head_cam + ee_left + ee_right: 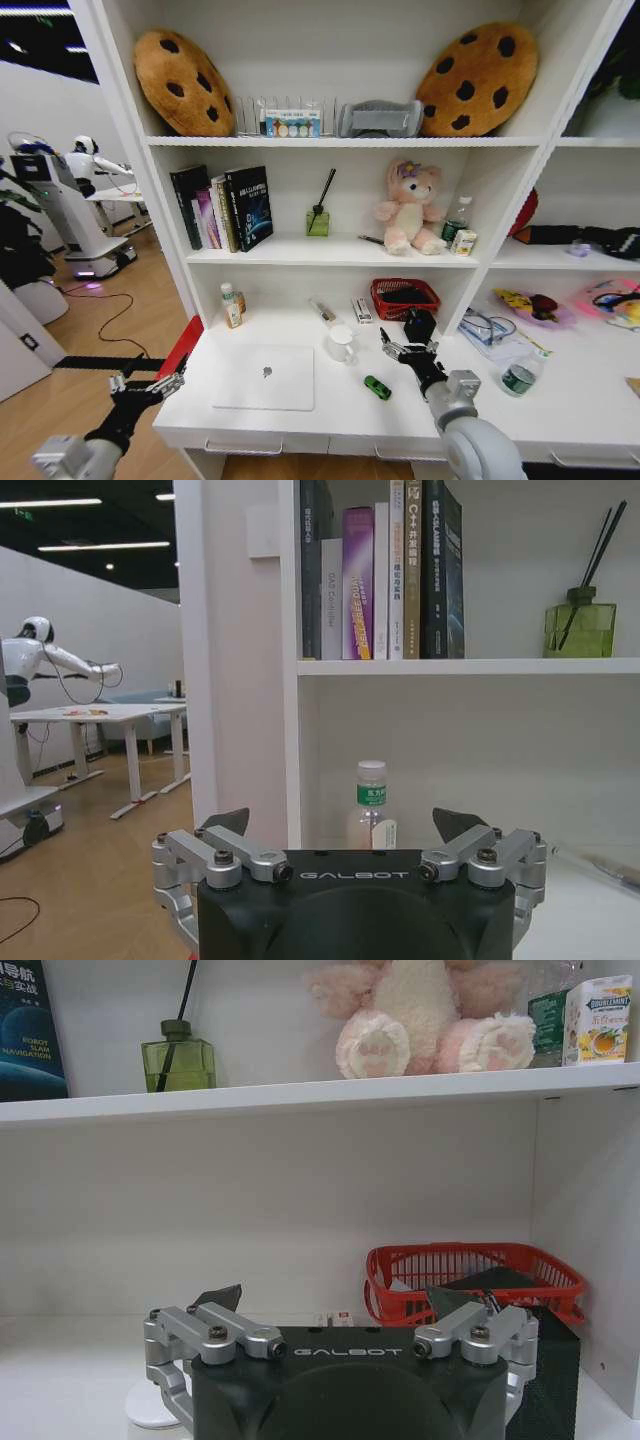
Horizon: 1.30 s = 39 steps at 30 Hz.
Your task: Organize the objects on the table.
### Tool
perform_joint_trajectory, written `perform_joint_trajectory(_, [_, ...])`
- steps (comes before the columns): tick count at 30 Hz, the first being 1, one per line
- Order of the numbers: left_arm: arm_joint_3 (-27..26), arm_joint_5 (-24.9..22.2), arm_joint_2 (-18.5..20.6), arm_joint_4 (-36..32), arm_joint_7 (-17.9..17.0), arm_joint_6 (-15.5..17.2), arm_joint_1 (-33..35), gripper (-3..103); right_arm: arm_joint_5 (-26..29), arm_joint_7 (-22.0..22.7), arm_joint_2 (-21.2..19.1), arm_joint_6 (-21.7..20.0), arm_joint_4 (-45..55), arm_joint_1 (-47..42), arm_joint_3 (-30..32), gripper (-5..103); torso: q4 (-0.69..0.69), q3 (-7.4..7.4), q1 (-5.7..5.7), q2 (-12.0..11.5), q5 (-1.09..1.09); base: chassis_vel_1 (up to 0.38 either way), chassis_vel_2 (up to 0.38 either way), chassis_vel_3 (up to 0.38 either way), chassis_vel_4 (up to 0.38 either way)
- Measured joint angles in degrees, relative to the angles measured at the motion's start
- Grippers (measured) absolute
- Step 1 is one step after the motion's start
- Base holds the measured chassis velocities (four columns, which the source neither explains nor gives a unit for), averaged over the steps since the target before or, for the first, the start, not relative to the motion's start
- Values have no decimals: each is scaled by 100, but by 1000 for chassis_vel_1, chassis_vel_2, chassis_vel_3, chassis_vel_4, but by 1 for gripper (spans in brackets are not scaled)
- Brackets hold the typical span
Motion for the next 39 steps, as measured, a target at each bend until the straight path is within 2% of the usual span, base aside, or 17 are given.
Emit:
perform_joint_trajectory(3, [91, 91, -142, -50, 0, 63, -28, 100, -36, -1, 16, 0, 13, -8, -19, 100, 0, 0, 0, 0, -1, 0, 0, 0, 0])
perform_joint_trajectory(15, [157, 216, -76, -42, -18, 161, -69, 100, -118, 10, 39, 2, 196, -216, -37, 100, 0, 1, 1, -1, -1, 0, 0, 0, 0])
perform_joint_trajectory(21, [166, 216, -66, -29, -29, 164, -79, 100, -229, -32, 19, -179, 295, -289, 18, 100, 0, 1, 1, -1, -1, 0, 0, 0, 0])
perform_joint_trajectory(27, [170, 216, -61, -25, -34, 165, -83, 100, -279, -41, 25, -183, 285, -282, 19, 100, 0, 1, 1, -1, -1, -5, -8, 8, 5])
perform_joint_trajectory(39, [175, 213, -58, -19, -42, 165, -87, 100, -305, -41, 0, -178, 253, -269, -31, 100, 1, 1, 1, -1, 1, -131, -137, 152, 132])
